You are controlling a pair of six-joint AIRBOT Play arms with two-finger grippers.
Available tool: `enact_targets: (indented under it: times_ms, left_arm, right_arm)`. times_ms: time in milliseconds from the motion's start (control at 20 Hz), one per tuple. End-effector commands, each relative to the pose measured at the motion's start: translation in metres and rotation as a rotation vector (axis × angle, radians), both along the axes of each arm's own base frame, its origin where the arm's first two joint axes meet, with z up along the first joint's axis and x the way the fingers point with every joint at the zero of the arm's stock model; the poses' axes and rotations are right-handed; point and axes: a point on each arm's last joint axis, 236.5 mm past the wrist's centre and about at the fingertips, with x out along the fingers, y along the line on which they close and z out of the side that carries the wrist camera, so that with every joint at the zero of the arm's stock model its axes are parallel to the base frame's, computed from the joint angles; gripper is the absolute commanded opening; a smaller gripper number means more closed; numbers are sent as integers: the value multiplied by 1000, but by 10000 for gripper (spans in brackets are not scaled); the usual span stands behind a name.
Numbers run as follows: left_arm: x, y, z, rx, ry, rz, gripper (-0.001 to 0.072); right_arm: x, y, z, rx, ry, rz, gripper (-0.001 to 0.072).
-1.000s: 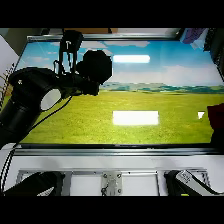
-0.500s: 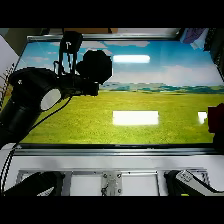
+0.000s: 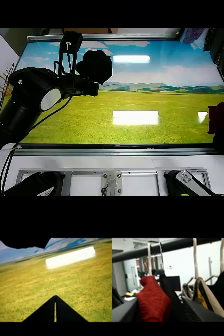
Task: Fold the clothes and pants, and hang the long-sleeved shirts on hangers.
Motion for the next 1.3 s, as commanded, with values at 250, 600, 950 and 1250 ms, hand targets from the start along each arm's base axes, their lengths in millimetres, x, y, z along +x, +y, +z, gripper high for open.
enact_targets:
  times_ms: [250, 600, 950, 1250]
  left_arm:
    - [0, 1, 0, 3, 0, -1, 19]
    - [6, 4, -1, -99, 40, 37, 19]
    - [21, 22, 2, -187, 59, 72, 19]
    - [5, 4, -4, -209, 122, -36, 19]
  right_arm:
    - [-21, 109, 82, -273, -81, 175, 616]
    - [40, 238, 83, -489, -23, 683, 616]
    - [155, 376, -139, -73, 560, 1511, 615]
    - [127, 549, -285, 132, 812, 2024, 615]
